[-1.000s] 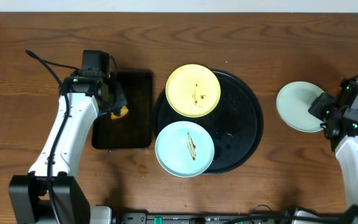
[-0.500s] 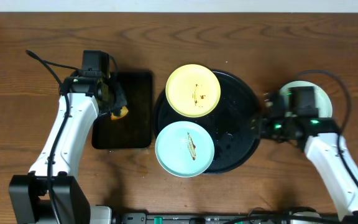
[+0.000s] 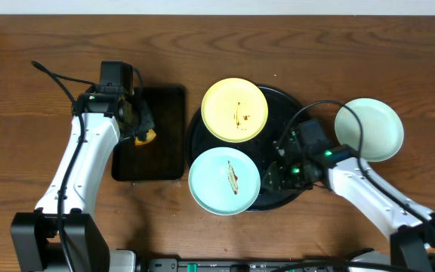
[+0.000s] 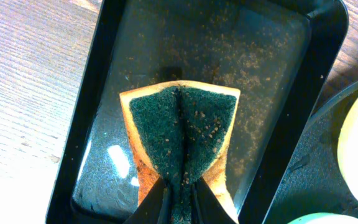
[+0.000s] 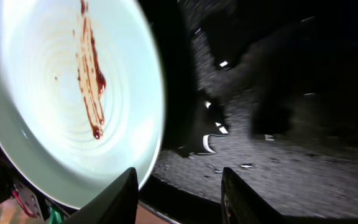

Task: Clean dirty plates on tray and stack at the side
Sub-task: 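Move the right gripper to grip the lower pale green plate rim, then scrub the lower pale green plate with the sponge in the left gripper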

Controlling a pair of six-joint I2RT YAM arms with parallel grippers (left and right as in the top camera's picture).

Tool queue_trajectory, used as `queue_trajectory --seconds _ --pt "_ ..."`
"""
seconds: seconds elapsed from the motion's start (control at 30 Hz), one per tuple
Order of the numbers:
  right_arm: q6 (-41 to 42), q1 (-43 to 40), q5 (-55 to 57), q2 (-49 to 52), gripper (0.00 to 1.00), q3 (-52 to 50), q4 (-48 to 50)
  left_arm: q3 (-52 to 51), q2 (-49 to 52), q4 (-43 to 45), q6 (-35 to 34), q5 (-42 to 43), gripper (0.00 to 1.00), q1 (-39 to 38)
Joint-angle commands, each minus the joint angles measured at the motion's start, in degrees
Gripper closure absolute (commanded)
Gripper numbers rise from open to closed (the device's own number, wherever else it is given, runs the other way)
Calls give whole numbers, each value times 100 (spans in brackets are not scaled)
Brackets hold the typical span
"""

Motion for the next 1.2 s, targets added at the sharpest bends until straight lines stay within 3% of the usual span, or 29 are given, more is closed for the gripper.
queue_trajectory --seconds 0.0,0.13,0.4,0.5,0.83,1.17 --pt "525 251 -44 236 59 -42 90 -31 52 -15 48 -9 88 17" --pt "667 439 -42 411 61 -42 168 -31 52 -15 48 -9 89 17" --pt "662 315 1095 431 86 -33 321 -31 52 -33 48 -9 88 17" --pt "660 177 1338 431 91 -31 426 -31 52 -57 48 -7 89 17" --pt "466 -420 2017 431 98 -31 520 -31 52 -149 48 26 89 -13" --pt "13 -699 2149 428 99 -26 538 -31 52 -90 52 1526 92 -310"
